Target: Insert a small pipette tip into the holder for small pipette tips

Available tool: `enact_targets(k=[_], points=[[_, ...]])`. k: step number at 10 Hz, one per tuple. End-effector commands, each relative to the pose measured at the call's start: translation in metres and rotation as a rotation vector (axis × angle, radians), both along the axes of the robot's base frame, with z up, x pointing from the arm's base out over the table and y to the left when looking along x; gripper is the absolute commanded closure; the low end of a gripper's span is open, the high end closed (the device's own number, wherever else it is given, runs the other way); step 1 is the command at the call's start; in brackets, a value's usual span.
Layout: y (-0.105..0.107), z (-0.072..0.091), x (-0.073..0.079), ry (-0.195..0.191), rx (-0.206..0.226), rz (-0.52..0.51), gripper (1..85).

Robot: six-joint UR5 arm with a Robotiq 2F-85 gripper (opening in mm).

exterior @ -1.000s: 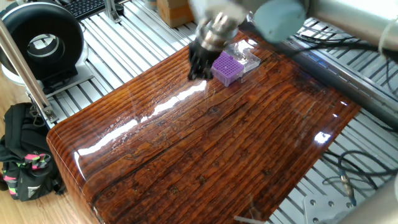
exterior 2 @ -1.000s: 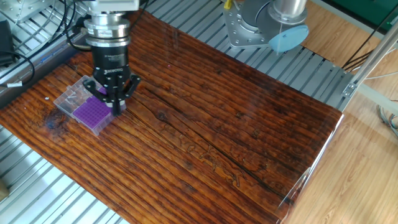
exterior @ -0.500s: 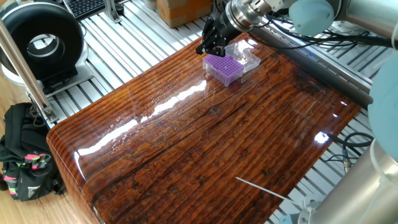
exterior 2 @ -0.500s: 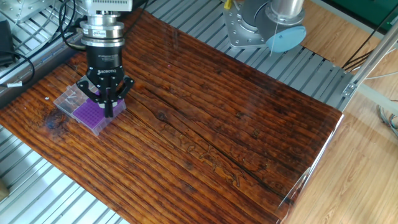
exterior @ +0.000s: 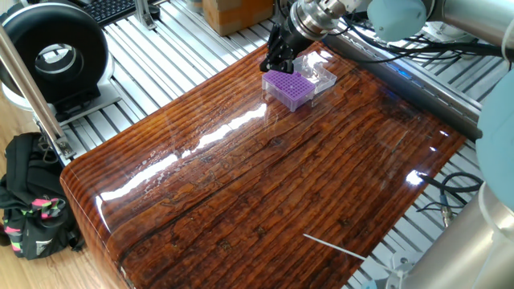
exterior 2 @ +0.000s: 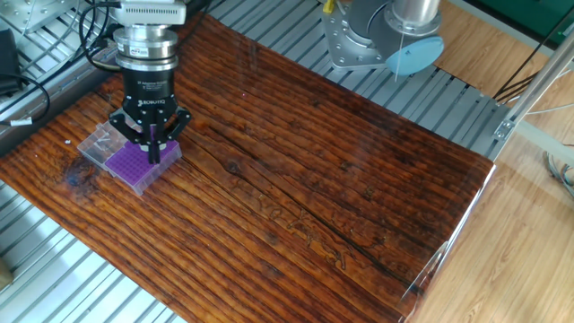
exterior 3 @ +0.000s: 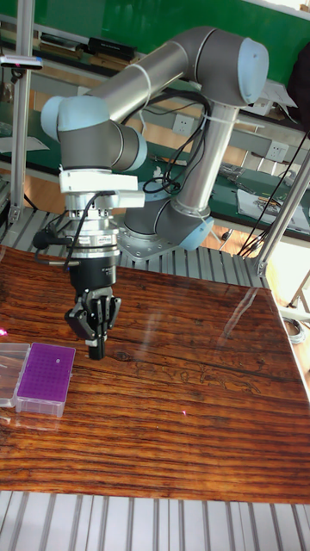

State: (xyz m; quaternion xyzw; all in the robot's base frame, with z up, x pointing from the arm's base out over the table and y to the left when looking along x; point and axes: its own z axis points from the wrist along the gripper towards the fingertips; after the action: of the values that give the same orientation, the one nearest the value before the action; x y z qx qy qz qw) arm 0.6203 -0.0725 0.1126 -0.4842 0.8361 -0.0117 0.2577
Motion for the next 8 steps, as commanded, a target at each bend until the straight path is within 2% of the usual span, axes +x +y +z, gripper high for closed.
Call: enact_targets(k=[1,2,4,6,8], points=[[-0.001,0.005,0.006,-0.016,0.014,-0.024,84.7],[0.002,0.008,0.010,-0.028,0.042,-0.052,84.7],[0.000,0.009,0.012,-0.029,0.048,-0.084,84.7],[0.017,0.005,-0.004,0.009,0.100,-0.015,84.7],[-0.002,0.003,-0.015,0.021,0.080,0.082,84.7]])
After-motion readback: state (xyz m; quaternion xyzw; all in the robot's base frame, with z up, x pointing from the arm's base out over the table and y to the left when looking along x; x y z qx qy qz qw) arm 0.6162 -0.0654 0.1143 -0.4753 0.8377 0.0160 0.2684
